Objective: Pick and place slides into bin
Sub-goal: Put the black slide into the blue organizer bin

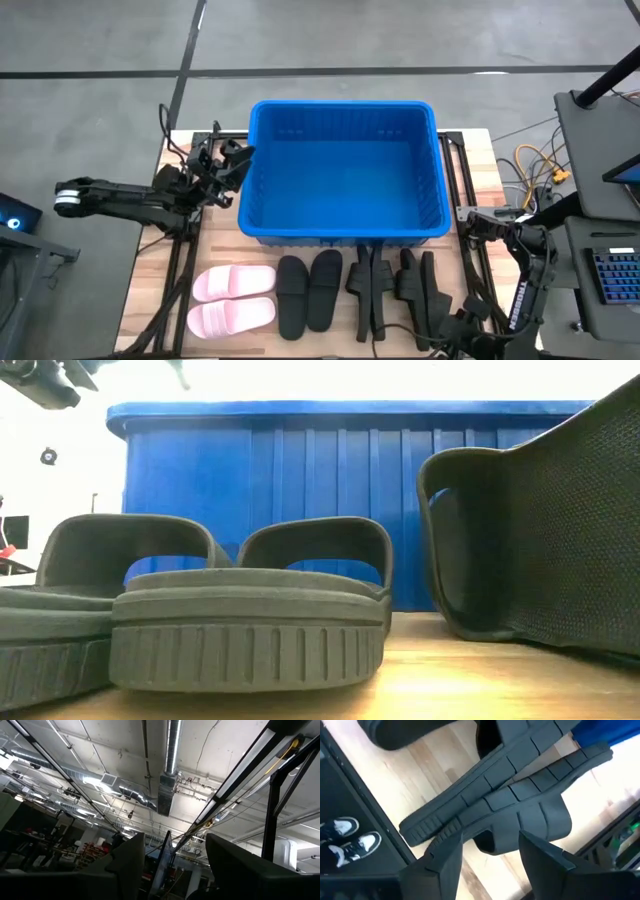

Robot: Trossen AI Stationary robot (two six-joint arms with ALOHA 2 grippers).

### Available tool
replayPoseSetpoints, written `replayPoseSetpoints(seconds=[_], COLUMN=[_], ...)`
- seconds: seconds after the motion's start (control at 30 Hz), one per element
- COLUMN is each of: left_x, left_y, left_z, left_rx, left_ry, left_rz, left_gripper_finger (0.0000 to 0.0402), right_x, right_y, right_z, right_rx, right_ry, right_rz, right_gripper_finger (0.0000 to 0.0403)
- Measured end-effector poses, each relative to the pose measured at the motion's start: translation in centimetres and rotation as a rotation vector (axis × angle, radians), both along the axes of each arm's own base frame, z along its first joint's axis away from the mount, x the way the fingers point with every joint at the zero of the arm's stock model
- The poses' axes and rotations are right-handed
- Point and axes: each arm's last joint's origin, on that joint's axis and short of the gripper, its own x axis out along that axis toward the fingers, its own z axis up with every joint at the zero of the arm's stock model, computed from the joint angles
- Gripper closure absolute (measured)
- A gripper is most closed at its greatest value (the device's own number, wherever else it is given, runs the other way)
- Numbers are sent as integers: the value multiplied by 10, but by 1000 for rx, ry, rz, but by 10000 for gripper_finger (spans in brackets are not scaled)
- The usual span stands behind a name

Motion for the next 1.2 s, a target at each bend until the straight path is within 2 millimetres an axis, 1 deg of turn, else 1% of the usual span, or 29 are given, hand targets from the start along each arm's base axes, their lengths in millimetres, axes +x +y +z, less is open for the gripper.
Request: replayPoseSetpoints(seconds=[0.17,0.3,0.37,0.43,0.53,0.7,0.93,1.2], left_x=[2,3,3,4,3,4,4,6], left_y=[0,0,0,0,0,0,0,1], left_z=[-1,-2,-2,-3,-2,-3,-3,-4], left_rx=[0,-1,-1,-2,-1,-1,-2,-2], left_ry=[7,14,11,16,12,16,17,23], left_rz=[0,0,0,0,0,0,0,0], left_gripper_finger=[207,207,207,207,207,207,207,207], right_x=[-4,-5,-5,-4,-5,-7,-8,-10], right_y=[2,5,6,7,8,7,2,-5], right_z=[-2,-9,-11,-15,-24,-35,-42,-54], right_rx=[2,-14,-21,-29,-39,-45,-81,-132], right_ry=[43,54,56,70,99,129,123,106], right_rz=[16,19,18,17,-30,-133,-154,-196], right_gripper_finger=[165,119,105,98,101,120,153,178])
